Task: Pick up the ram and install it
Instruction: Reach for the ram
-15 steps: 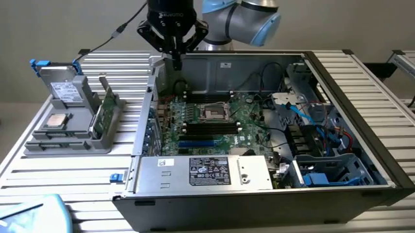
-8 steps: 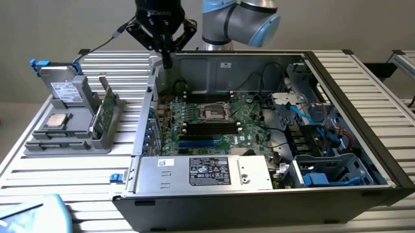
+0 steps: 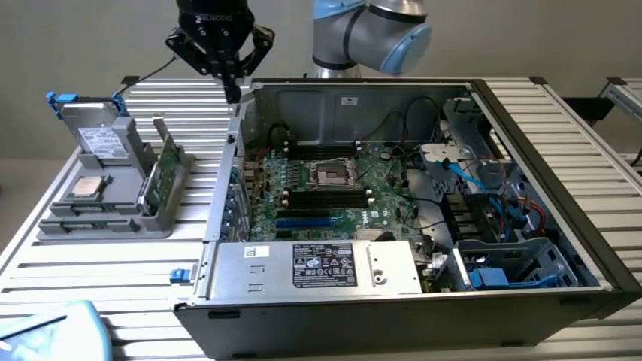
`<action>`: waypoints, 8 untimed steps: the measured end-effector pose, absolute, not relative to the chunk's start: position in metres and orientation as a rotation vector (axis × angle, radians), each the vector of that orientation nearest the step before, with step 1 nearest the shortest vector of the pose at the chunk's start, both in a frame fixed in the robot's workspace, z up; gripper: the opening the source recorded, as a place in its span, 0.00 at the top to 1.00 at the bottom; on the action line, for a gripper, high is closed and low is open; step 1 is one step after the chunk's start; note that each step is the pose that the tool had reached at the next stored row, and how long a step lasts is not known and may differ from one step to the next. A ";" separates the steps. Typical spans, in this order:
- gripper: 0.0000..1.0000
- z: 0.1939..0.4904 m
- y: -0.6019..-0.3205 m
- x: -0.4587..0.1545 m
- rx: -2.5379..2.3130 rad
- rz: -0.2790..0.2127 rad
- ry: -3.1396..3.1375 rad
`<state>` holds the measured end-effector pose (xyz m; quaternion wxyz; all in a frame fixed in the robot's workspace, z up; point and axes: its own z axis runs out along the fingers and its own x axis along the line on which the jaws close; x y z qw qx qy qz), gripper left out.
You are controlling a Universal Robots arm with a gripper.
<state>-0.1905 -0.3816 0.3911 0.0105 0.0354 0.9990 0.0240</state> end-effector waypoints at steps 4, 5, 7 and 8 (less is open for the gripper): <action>0.89 0.390 -0.381 -0.209 0.111 0.075 3.118; 0.89 0.390 -0.381 -0.213 0.110 0.075 3.118; 0.89 0.390 -0.381 -0.222 0.110 0.075 3.118; 0.89 0.390 -0.381 -0.227 0.111 0.075 3.118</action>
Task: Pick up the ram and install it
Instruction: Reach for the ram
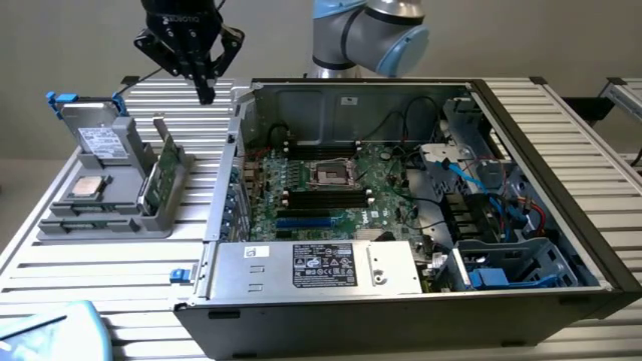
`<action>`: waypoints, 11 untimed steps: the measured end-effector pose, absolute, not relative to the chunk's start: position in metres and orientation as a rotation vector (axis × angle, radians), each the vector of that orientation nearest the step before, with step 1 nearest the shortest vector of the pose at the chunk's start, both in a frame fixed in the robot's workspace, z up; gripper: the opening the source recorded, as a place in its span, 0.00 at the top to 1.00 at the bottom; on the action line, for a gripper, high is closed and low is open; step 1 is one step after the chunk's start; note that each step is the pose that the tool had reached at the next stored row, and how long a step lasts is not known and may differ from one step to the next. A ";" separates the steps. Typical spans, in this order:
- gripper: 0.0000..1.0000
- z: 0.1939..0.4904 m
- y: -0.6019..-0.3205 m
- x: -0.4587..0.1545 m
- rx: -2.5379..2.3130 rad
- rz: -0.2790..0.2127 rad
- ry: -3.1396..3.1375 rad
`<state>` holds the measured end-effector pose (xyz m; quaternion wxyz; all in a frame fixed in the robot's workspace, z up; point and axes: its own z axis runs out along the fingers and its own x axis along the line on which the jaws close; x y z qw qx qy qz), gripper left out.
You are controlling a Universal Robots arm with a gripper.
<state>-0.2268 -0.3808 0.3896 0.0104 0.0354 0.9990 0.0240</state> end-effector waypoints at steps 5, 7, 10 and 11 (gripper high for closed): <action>0.89 0.388 -0.381 -0.249 0.111 0.075 3.118; 0.89 0.388 -0.381 -0.259 0.110 0.075 3.118; 0.89 0.387 -0.381 -0.272 0.111 0.075 3.118; 0.89 0.386 -0.381 -0.277 0.110 0.075 3.118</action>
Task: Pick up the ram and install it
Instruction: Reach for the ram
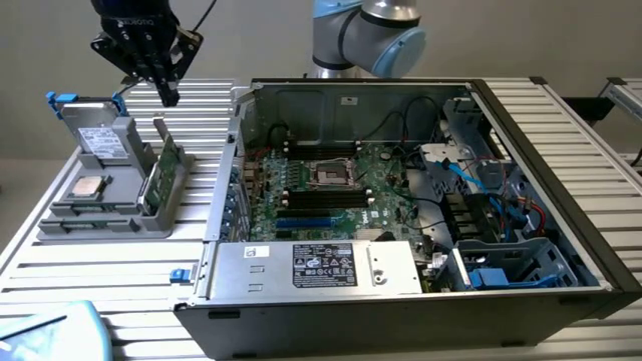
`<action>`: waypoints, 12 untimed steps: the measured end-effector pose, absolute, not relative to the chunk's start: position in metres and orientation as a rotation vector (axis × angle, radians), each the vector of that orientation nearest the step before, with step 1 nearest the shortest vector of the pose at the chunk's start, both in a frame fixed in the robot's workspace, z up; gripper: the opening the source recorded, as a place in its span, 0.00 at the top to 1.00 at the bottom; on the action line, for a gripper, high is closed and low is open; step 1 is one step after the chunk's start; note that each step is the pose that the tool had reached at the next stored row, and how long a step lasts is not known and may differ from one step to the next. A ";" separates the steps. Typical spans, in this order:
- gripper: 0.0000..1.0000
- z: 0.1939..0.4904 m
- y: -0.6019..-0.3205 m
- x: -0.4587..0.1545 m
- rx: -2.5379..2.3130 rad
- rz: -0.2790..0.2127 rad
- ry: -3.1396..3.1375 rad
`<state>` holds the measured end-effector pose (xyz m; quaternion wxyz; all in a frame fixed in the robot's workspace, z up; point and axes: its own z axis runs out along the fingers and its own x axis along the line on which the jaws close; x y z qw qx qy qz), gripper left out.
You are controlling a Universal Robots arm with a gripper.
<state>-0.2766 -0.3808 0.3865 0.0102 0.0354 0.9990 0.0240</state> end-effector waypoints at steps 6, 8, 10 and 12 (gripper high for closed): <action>0.89 0.385 -0.381 -0.304 0.110 0.075 3.118; 0.89 0.384 -0.381 -0.313 0.111 0.075 3.119; 0.89 0.384 -0.381 -0.322 0.110 0.075 3.119; 0.89 0.383 -0.381 -0.331 0.110 0.075 3.119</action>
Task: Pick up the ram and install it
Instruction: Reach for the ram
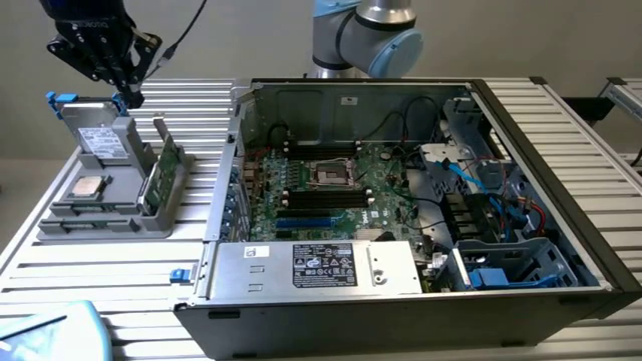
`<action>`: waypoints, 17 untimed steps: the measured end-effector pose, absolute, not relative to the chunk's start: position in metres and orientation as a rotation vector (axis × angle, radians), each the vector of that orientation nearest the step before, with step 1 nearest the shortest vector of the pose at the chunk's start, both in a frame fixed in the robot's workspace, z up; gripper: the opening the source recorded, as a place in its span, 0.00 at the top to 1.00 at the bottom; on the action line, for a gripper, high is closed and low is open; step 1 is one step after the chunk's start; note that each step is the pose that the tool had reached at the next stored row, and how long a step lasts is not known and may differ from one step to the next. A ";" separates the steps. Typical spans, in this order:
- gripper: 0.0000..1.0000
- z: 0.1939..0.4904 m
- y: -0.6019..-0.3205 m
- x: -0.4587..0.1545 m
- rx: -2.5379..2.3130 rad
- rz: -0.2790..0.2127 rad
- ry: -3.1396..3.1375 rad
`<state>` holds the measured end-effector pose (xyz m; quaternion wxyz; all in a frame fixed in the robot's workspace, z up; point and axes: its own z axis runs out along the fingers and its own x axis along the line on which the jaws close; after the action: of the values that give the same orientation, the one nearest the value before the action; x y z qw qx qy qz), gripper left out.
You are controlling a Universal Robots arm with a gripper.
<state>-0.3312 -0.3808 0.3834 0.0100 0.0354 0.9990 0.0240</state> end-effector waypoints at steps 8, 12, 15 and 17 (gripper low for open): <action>0.89 0.380 -0.381 -0.361 0.112 0.073 3.161; 0.89 0.380 -0.381 -0.373 0.112 0.073 3.182; 0.89 0.379 -0.381 -0.382 0.106 0.073 3.183; 0.89 0.379 -0.381 -0.389 0.101 0.072 3.183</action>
<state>-0.3887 -0.3811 0.3793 -0.0220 0.0318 0.9990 0.0227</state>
